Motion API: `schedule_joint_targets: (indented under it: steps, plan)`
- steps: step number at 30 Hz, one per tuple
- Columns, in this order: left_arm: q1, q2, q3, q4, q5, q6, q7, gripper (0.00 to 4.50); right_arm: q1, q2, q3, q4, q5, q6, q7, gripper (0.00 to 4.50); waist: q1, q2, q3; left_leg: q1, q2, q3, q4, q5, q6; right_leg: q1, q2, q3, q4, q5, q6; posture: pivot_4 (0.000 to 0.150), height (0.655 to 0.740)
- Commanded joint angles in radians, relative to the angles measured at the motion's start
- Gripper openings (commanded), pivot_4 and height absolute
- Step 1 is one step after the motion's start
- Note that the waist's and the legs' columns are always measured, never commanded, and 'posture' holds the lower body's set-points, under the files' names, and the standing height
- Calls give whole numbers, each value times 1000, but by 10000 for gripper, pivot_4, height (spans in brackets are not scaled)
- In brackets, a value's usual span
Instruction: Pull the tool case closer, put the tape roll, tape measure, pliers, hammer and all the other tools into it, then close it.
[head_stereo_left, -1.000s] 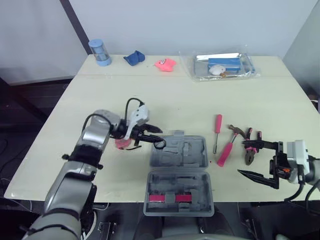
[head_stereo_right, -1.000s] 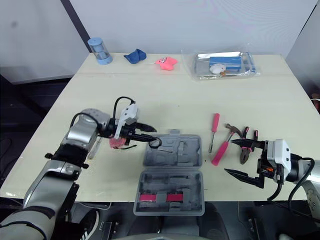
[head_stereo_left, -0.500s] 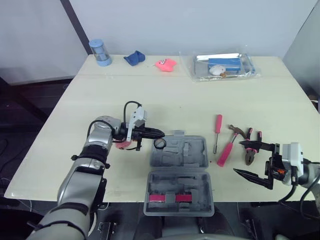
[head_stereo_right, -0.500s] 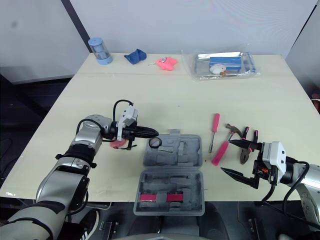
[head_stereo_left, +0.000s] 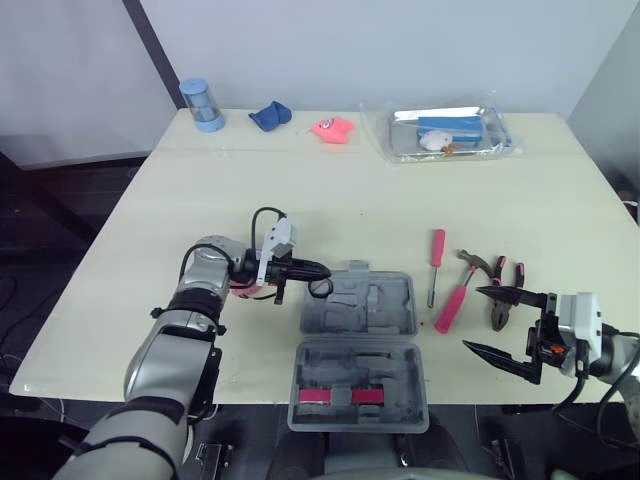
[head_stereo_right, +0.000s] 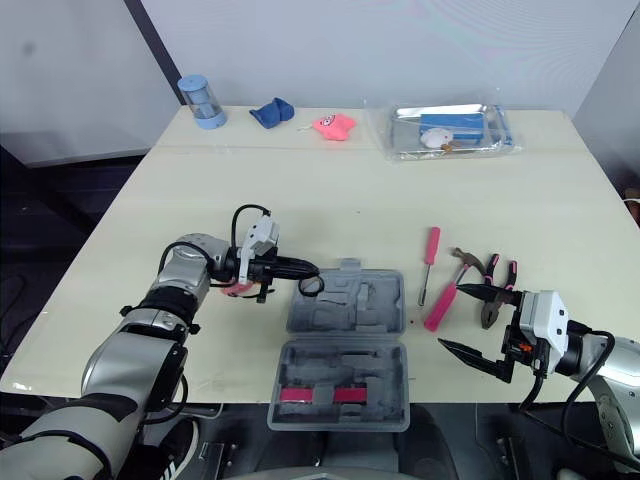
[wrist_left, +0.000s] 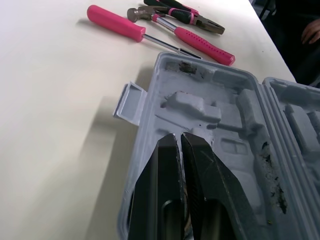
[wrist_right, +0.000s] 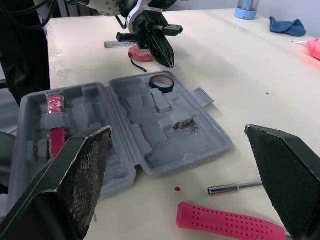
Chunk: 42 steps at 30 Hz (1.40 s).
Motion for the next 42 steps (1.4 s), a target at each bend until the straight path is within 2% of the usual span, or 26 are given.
schedule_joint_targets:
  steps: [1, 2, 5, 17, 21, 28, 37, 42]
  plan:
    - [-11, -1, 15, 5, 3, -16, -45, 7577, 7, 2, -11, -28, 9, -23, -3, 45000, -2, 0, 0, 0, 0, 0, 0, 0, 0, 0, 0, 0, 0, 0, 0, 1500, 7400]
    - [-10, -1, 13, 4, 5, -13, -48, 10047, 7, 2, -11, -26, 8, -25, -2, 45000, -2, 0, 0, 0, 0, 0, 0, 0, 0, 0, 0, 0, 0, 0, 0, 1500, 7400]
    - [-5, -1, 14, 3, 9, -13, -49, 21169, 8, 2, -11, -24, 9, -28, -1, 45000, -1, 0, 0, 0, 0, 0, 0, 0, 0, 0, 0, 0, 0, 0, 0, 1500, 7400]
    - [11, -11, 13, 21, 49, -150, 20, 21169, 8, 0, -13, -12, 9, -39, 6, 45000, 0, 0, 0, 0, 0, 0, 0, 0, 0, 0, 0, 0, 0, 0, 0, 1500, 7400]
    - [19, -21, 11, 31, 49, -154, -5, 21169, 10, -1, -15, -10, 8, -42, 7, 45000, -1, 0, 0, 0, 0, 0, 0, 0, 0, 0, 0, 0, 0, 0, 0, 1500, 7400]
    - [9, -29, 20, 83, 98, -251, 112, 21169, 9, 1, -13, -8, 8, -44, 5, 45000, 0, 0, 0, 0, 0, 0, 0, 0, 0, 0, 0, 0, 0, 0, 0, 1500, 7400]
    - [1, -30, 17, 130, 136, -292, 175, 21169, 7, 3, -9, -7, 7, -45, 2, 45000, 0, 0, 0, 0, 0, 0, 0, 0, 0, 0, 0, 0, 0, 0, 0, 1500, 7400]
    - [25, -24, -20, 148, 200, -325, 210, 21169, 5, 1, -8, -5, 6, -45, 2, 45000, 0, 0, 0, 0, 0, 0, 0, 0, 0, 0, 0, 0, 0, 0, 0, 1500, 7400]
